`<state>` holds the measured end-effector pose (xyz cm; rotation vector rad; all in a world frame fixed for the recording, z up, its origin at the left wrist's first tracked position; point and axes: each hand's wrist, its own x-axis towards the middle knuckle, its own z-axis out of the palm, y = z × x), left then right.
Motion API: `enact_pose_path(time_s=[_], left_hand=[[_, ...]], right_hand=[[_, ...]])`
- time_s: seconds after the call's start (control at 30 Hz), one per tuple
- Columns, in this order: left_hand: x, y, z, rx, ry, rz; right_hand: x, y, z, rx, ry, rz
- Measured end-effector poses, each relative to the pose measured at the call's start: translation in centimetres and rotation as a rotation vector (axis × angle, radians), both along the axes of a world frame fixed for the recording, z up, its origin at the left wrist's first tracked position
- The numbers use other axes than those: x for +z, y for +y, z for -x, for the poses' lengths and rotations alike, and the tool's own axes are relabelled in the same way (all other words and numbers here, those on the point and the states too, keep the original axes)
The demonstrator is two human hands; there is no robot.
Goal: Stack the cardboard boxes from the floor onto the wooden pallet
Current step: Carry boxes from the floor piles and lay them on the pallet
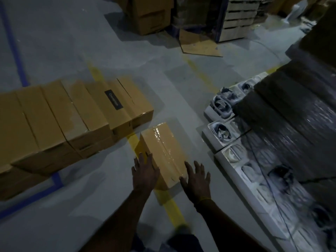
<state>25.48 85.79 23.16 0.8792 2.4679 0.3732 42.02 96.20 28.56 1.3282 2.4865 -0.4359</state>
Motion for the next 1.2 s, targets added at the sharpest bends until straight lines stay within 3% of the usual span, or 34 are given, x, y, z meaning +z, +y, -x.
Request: enact_pose_path(time_s=[0.3,0.67,0.97,1.07,1.2], left_hand=[[-8.8,9.5,-0.7,0.249,-0.109,0.056],[-31.3,24.2,-2.2,0.428,-0.182,0.122],[-50.7,27.4,-2.0,0.577,-0.185,0.089],[-54.2,27.3,-1.9,0.635,-0.223,0.001],[-55.2,27.8,-2.4,0.671,-0.214,-0.02]], right_hand=[[-10.7,13.7,2.8,0.088,-0.025,0.163],[-36.9,29.7,6.5,0.289,-0.069,0.22],[-57.0,34.8,5.3,0.129,-0.002,0.309],[-60.6,35.4,4.8,0.06,0.071,0.416],[-61.4,34.7,5.1,0.067,0.095,0.333]])
